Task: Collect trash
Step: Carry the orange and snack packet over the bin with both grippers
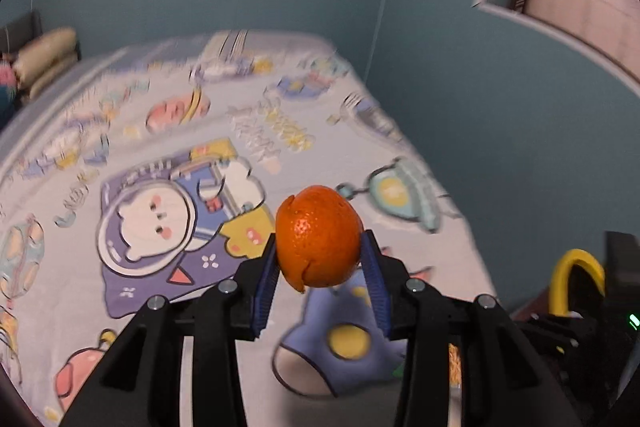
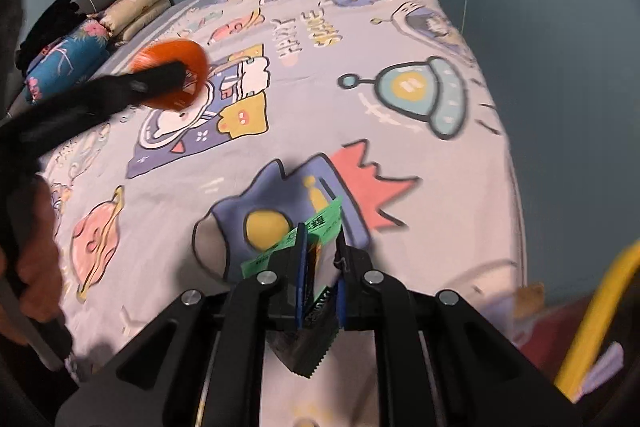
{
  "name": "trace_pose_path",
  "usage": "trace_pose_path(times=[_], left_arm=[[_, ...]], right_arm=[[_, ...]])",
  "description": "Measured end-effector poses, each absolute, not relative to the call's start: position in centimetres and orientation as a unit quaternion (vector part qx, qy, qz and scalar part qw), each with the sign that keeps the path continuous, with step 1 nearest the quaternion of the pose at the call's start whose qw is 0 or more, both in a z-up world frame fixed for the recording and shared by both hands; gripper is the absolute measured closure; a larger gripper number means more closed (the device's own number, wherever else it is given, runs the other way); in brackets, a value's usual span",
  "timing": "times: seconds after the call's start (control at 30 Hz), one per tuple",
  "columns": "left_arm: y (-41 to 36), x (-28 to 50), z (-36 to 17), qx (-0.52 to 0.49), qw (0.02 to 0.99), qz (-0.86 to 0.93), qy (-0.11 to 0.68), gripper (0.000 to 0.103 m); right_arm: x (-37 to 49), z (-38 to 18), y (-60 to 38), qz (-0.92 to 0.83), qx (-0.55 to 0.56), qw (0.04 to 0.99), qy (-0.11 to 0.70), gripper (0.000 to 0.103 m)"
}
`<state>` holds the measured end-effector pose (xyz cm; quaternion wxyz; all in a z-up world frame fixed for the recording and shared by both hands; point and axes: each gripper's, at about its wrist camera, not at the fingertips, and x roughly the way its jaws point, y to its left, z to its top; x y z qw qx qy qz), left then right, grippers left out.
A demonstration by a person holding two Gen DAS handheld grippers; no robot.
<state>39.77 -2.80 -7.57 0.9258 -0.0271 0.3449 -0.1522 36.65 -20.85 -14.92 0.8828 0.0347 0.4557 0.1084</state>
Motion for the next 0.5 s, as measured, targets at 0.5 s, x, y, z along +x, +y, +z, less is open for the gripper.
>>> trace_pose_path(times=[0.5], left_arm=[[-11.9, 27.1, 1.1, 0.007, 0.934, -0.218, 0.281, 0.065]], right_arm=[[25.6, -6.0, -36.5, 0.004, 0.116, 0.929, 0.35, 0.093]])
